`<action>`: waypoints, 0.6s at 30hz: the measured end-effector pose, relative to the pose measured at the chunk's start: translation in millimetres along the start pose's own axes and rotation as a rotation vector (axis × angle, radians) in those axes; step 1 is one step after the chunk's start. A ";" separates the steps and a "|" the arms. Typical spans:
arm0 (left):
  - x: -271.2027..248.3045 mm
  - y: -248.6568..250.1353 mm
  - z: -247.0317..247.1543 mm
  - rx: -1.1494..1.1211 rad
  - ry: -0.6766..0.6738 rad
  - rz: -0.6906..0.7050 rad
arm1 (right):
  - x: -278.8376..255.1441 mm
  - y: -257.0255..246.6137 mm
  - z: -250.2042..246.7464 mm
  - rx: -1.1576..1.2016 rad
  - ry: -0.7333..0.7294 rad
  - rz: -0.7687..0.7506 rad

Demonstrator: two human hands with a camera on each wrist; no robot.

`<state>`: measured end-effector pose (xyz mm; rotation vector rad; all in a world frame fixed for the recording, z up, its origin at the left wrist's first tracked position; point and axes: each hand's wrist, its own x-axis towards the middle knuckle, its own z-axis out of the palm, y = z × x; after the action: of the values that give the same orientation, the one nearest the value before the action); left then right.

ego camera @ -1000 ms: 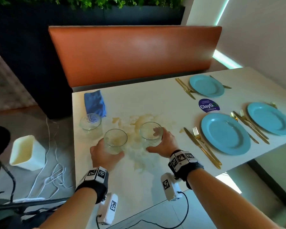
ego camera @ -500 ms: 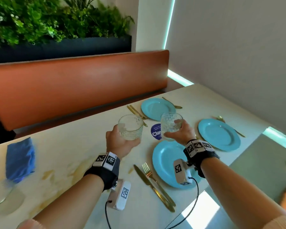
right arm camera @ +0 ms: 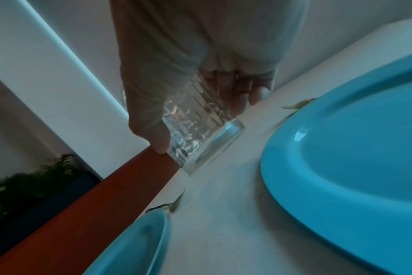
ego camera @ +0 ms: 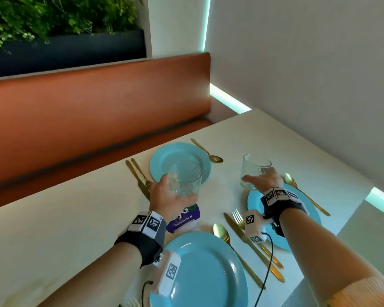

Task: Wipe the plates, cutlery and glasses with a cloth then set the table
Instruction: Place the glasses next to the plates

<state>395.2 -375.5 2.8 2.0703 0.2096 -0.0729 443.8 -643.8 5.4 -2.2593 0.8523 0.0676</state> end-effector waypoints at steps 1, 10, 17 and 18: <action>6.9 -0.5 6.4 0.010 -0.012 -0.012 | 9.6 0.8 2.0 0.000 -0.009 0.016; 45.2 -6.8 44.7 0.085 -0.055 -0.026 | 61.0 1.1 28.0 0.083 -0.018 0.079; 54.0 -12.2 65.7 0.078 -0.108 -0.033 | 71.7 10.1 38.5 0.053 -0.010 0.069; 54.4 -12.9 68.6 0.073 -0.112 -0.041 | 72.0 11.8 39.6 0.054 -0.005 0.063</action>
<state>448.8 -422.8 -49.4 2.1272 0.1828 -0.2241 500.4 -665.0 -51.5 -2.1816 0.9125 0.0782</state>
